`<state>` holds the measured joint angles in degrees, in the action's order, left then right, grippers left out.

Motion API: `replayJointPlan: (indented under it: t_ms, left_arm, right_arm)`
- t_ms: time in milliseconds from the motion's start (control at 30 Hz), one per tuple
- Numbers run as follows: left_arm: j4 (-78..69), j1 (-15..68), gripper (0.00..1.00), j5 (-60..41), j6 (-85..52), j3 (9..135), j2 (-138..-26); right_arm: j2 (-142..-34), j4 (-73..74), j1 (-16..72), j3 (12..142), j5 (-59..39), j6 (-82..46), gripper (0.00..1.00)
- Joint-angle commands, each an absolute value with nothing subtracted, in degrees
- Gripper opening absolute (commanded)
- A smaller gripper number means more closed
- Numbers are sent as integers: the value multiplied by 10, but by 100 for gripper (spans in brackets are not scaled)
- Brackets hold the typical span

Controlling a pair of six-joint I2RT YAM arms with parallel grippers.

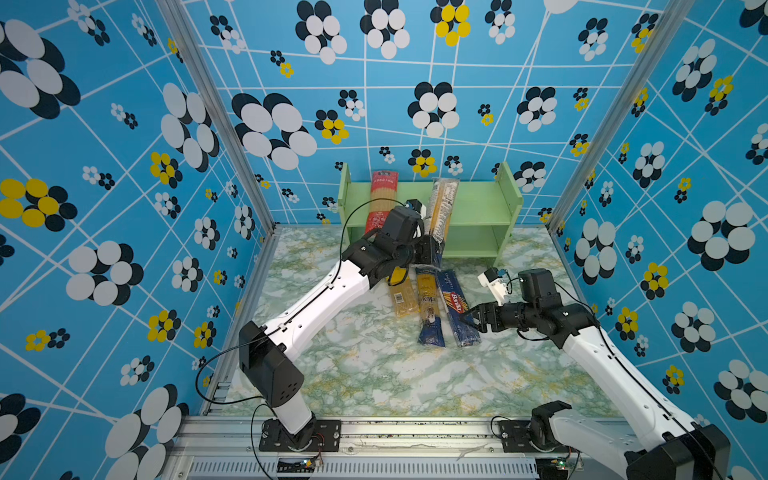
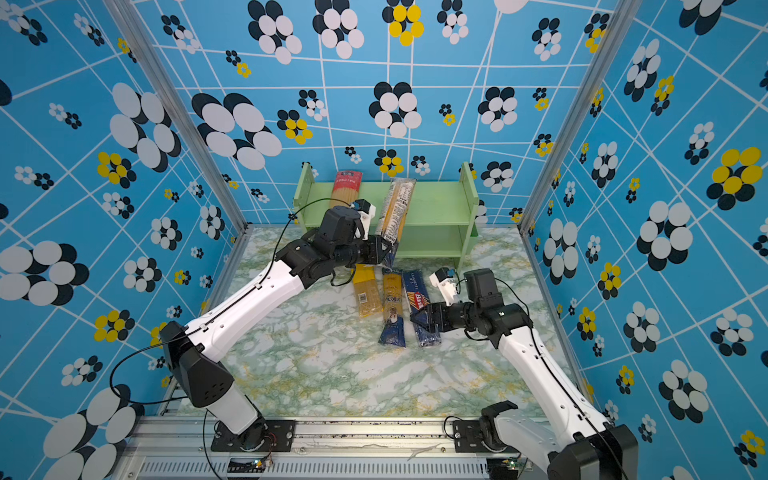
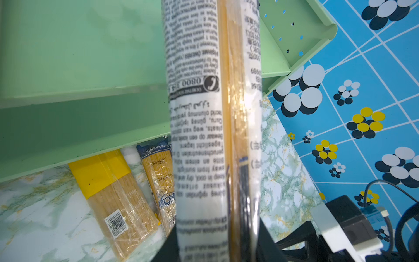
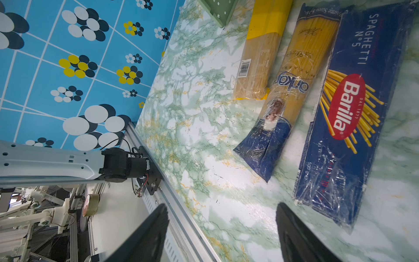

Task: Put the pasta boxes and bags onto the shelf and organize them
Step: 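Carry the upright bag with the left gripper over the shelf's upper tier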

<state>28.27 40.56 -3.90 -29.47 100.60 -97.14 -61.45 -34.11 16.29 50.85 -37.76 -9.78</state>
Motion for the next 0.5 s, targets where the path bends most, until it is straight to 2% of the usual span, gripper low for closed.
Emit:
replayJointPlan:
  t_ms: [0,467]
  left_arm:
    - [193,400,0,-51,-293,1065,-978]
    - [194,385,0,-45,-308,1163,-1042]
  right_arm:
    - [-624,-357,159,529,-366,-88,77]
    - [-655,-358,159,542,-359,-83,77]
